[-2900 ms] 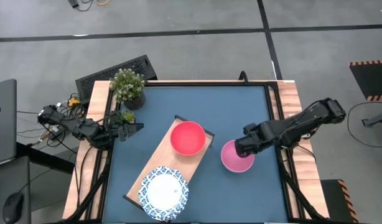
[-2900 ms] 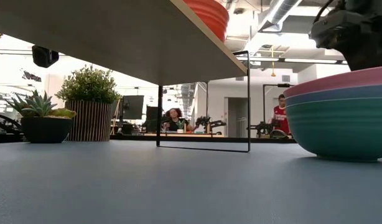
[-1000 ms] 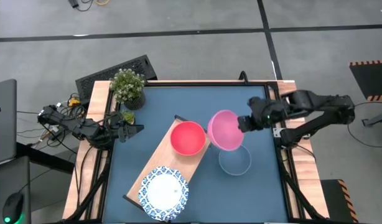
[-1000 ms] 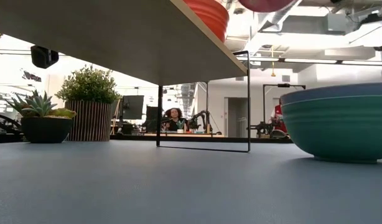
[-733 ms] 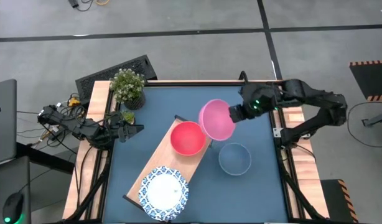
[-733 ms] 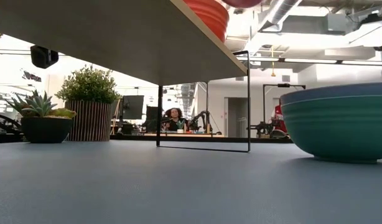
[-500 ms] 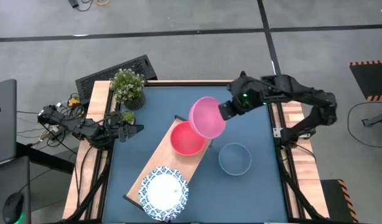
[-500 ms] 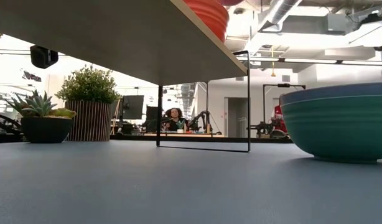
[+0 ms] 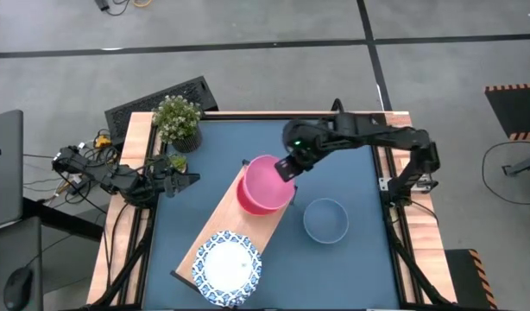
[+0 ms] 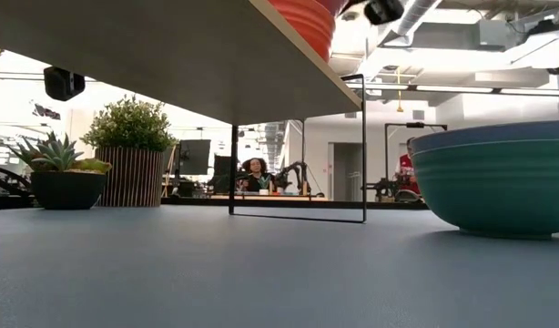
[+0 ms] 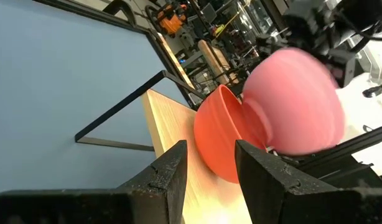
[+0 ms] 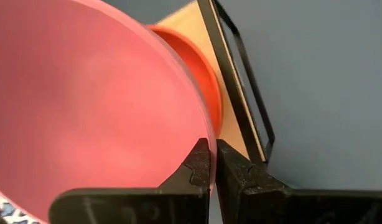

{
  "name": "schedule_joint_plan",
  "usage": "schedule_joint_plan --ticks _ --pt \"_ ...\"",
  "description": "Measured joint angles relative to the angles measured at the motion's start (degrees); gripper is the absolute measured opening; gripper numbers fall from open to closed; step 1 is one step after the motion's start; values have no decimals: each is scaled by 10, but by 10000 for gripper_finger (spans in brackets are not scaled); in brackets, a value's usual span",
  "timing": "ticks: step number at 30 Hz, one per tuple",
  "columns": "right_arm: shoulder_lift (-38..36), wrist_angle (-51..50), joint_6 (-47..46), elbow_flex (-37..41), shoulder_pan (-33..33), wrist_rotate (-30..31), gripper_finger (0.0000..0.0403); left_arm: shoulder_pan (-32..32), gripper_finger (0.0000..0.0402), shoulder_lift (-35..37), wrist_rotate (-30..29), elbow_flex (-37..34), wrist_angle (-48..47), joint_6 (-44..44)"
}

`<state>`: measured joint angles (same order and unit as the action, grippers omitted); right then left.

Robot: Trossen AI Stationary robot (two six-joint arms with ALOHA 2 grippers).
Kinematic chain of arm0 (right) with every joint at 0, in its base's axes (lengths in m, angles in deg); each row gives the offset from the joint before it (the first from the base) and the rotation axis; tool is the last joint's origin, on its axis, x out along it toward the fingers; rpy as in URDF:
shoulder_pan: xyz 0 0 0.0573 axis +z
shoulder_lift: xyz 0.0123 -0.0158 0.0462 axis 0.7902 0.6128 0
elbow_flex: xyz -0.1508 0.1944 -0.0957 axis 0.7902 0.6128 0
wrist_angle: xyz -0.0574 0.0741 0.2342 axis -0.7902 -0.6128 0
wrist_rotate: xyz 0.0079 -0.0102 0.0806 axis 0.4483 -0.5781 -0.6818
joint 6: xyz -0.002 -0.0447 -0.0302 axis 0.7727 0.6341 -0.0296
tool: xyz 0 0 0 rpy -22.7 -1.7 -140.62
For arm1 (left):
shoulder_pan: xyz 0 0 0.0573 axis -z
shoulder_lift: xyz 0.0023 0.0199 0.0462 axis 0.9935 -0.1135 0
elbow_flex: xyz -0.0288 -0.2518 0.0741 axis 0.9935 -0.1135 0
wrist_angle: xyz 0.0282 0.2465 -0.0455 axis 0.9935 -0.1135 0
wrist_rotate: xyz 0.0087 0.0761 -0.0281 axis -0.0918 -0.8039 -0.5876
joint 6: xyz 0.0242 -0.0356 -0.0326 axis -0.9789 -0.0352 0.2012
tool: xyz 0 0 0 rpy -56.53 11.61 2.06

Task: Place and stack bowls onto a shelf
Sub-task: Stack the pink bowl on top of the orange bowl on the shelf

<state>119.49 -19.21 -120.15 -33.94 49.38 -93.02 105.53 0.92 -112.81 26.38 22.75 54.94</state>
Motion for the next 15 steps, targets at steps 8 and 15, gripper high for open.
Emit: schedule_joint_plan --ticks 8,15 --pt "43 0 8 0 0 -21 27 0 121 0 0 0 0 0" --pt "43 0 9 0 -7 -22 34 0 121 0 0 0 0 0"
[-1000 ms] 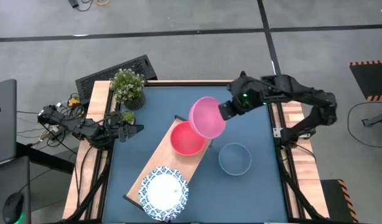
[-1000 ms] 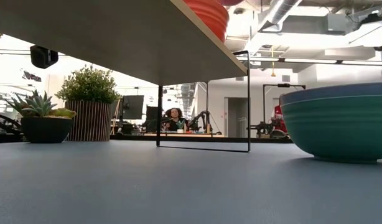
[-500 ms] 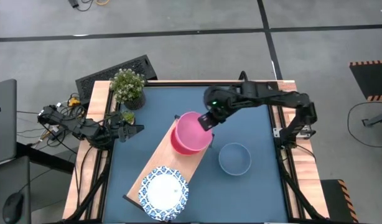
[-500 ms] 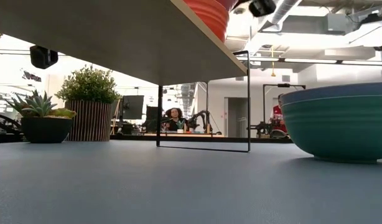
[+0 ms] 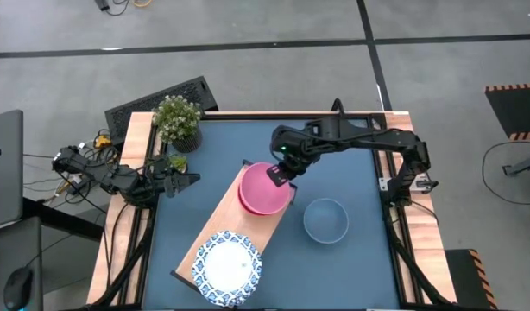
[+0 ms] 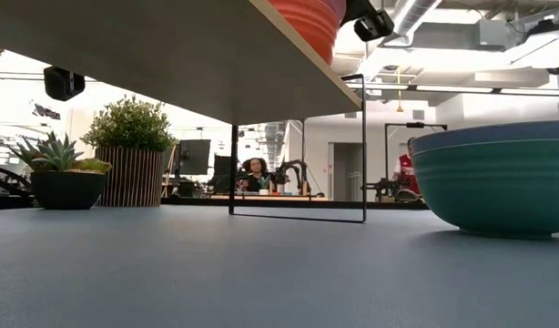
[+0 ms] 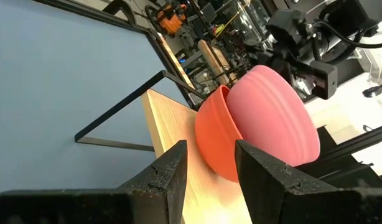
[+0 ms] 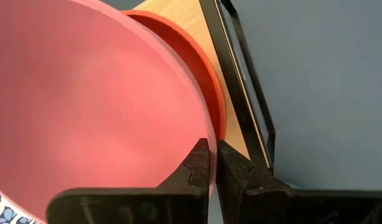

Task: Place and stack bowls onto a shelf
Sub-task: Stack the pink bowl on top of the orange bowl on the shelf, then stack the blue bowl on top of the pink bowl on the shelf

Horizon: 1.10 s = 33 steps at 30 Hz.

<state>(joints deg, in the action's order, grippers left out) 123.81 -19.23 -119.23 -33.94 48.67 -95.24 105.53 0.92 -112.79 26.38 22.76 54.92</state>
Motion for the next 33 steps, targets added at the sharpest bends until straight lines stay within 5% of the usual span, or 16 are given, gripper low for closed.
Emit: schedule_joint_plan --ticks 11,22,28,33 --pt "0 1 5 0 -7 -1 132 0 121 0 0 0 0 -3" --pt "-57 -15 -16 0 -2 19 149 0 121 0 9 0 -4 1" --pt "-94 -192 -112 0 82 151 139 0 121 0 20 0 -9 -1" --pt "-112 -170 -214 67 151 182 137 0 121 0 20 0 -13 -1"
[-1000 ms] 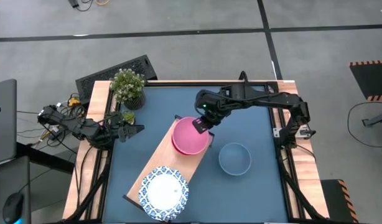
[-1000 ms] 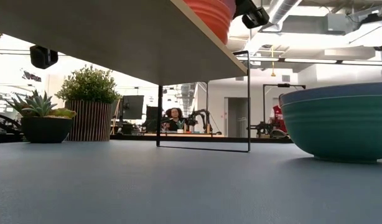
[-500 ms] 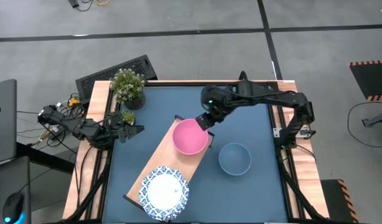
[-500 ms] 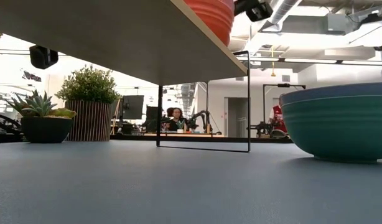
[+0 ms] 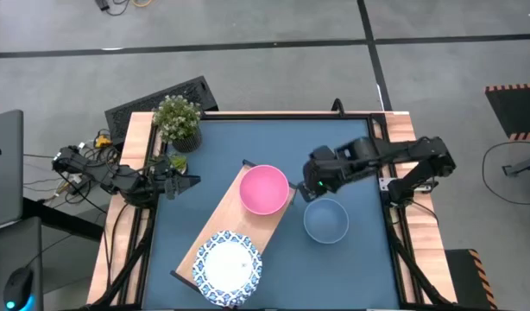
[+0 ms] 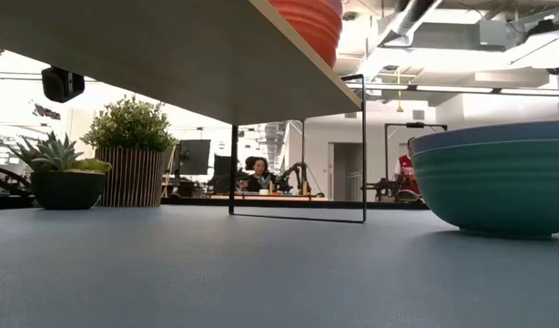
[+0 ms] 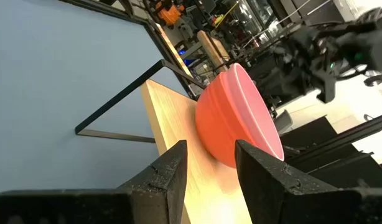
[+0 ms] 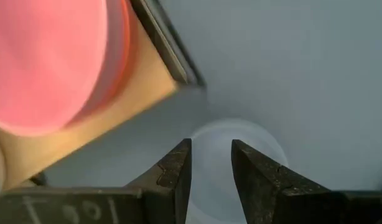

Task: Place and stack bowls onto a shelf
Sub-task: Stack the blue bowl on top of the pink bowl on the shelf

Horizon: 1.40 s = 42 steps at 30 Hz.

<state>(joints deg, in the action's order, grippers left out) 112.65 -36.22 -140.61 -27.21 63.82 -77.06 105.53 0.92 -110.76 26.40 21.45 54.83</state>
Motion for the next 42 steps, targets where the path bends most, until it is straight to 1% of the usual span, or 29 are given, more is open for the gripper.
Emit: schedule_joint_plan --ticks 2,3,5,7,9,14,18,21,24,28,34,42 --pt "-2 -29 -59 28 20 0 137 0 121 0 0 0 0 0" --pt "-6 -30 -80 55 33 0 138 0 121 0 0 0 0 0" --pt "-11 3 -117 110 52 -10 141 0 121 0 0 0 1 0" --pt "-14 14 -156 156 65 -40 145 0 121 0 0 0 0 1" --pt "-16 -4 -188 200 77 -79 150 0 121 0 0 0 1 1" --pt "-32 29 -236 291 98 -137 154 0 121 0 0 0 1 7" --pt "-69 101 -253 349 105 -143 146 0 121 0 0 0 1 10" --pt "-101 128 -279 391 105 -140 139 0 121 0 0 0 1 10" --pt "-131 138 -303 422 105 -137 134 0 121 0 0 0 1 10" --pt "-146 153 -315 447 105 -137 133 0 121 0 0 0 1 10" --pt "-137 212 -308 472 105 -133 133 0 121 0 0 0 0 10" --pt "-114 216 -291 478 105 -139 128 0 121 0 -1 0 0 11"
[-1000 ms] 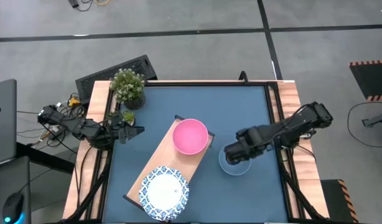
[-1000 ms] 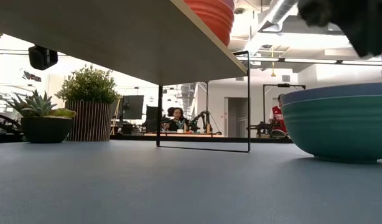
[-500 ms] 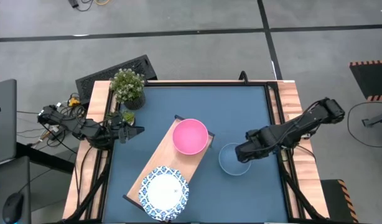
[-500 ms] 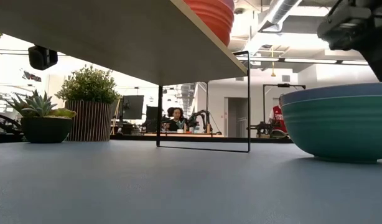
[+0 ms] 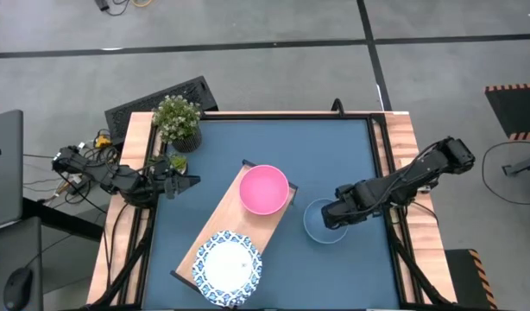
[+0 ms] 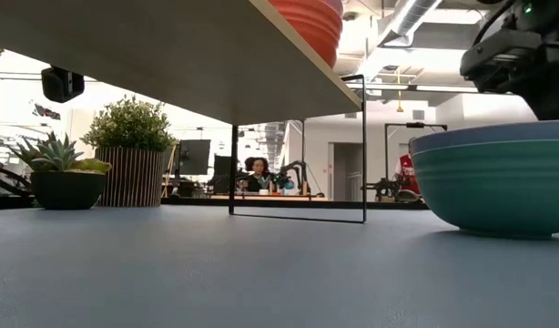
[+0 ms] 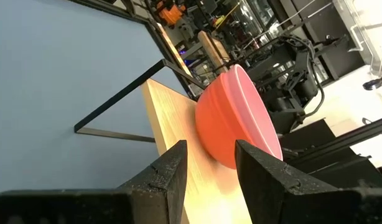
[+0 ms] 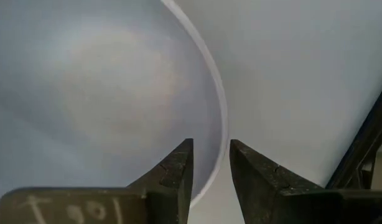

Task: Place and stack bowls onto a shelf
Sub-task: Stack the blue bowl on top of the pink bowl on the shelf

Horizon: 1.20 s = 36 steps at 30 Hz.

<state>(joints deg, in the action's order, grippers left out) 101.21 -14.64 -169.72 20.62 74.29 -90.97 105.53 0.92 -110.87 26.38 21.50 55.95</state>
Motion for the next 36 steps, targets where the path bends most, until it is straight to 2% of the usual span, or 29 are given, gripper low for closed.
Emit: schedule_joint_plan --ticks 3,9,17,31,36 --pt "-1 0 0 0 0 -1 104 0 121 0 0 0 0 1" --pt "-2 3 4 0 -1 -5 23 0 121 0 -1 0 0 5" --pt "-5 4 25 -6 -12 -21 25 0 121 0 -1 0 0 5" --pt "-118 -34 1 -32 -16 2 24 0 121 0 -1 0 0 -1" --pt "-128 -73 -12 -32 -16 1 24 0 121 0 0 0 0 -1"
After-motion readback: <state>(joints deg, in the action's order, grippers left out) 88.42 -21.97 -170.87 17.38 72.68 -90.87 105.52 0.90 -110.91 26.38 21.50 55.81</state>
